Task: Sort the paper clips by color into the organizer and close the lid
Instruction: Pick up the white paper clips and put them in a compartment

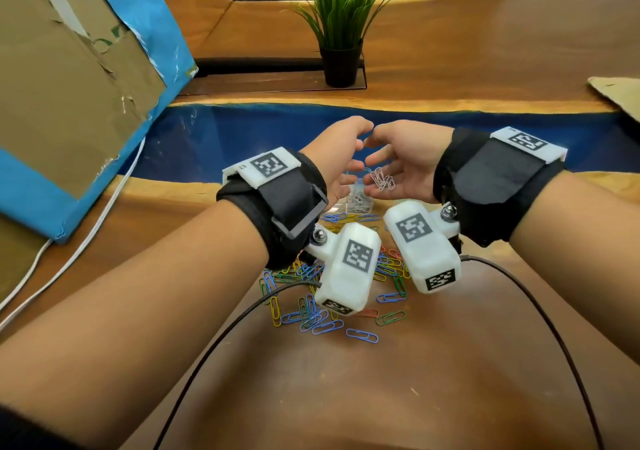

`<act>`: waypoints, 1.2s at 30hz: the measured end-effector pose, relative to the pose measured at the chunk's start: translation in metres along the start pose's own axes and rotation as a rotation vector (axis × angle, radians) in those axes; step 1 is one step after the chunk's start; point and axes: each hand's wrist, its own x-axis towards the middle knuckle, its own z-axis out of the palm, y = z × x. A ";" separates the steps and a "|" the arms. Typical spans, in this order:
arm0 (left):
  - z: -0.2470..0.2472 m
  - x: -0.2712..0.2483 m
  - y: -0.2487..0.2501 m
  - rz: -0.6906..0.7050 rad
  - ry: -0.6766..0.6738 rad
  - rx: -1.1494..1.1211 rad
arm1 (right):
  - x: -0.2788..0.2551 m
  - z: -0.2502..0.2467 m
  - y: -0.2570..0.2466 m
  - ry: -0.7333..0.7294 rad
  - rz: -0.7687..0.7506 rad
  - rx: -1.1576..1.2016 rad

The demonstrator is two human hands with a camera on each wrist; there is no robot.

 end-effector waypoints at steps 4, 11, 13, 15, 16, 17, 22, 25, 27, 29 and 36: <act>0.002 -0.003 -0.002 0.014 0.009 0.001 | 0.000 0.001 0.000 -0.001 -0.003 -0.002; 0.000 -0.007 -0.004 0.030 0.032 0.012 | -0.003 0.001 -0.002 0.032 -0.001 -0.050; 0.000 -0.008 -0.005 0.045 0.029 0.016 | -0.005 0.002 -0.002 0.036 -0.010 -0.060; -0.002 -0.009 -0.005 0.058 0.038 0.014 | -0.007 0.004 -0.001 0.033 -0.025 -0.060; -0.002 -0.009 -0.005 0.063 0.046 0.019 | -0.008 0.005 -0.001 0.027 -0.030 -0.061; -0.003 -0.010 -0.006 0.065 0.051 0.026 | -0.009 0.005 0.000 0.019 -0.033 -0.064; -0.005 -0.012 -0.007 0.093 0.040 0.022 | -0.005 0.008 0.002 0.030 -0.071 -0.092; -0.010 -0.013 -0.006 0.119 0.062 0.058 | 0.003 0.010 -0.002 0.099 -0.117 -0.134; -0.015 -0.012 -0.006 0.178 0.074 0.236 | 0.011 0.012 -0.003 0.137 -0.175 -0.345; -0.022 -0.011 -0.008 0.275 0.060 0.531 | 0.019 0.012 -0.005 0.191 -0.282 -0.740; -0.032 -0.030 -0.022 0.424 -0.084 1.373 | 0.043 0.019 -0.010 0.185 -0.393 -1.428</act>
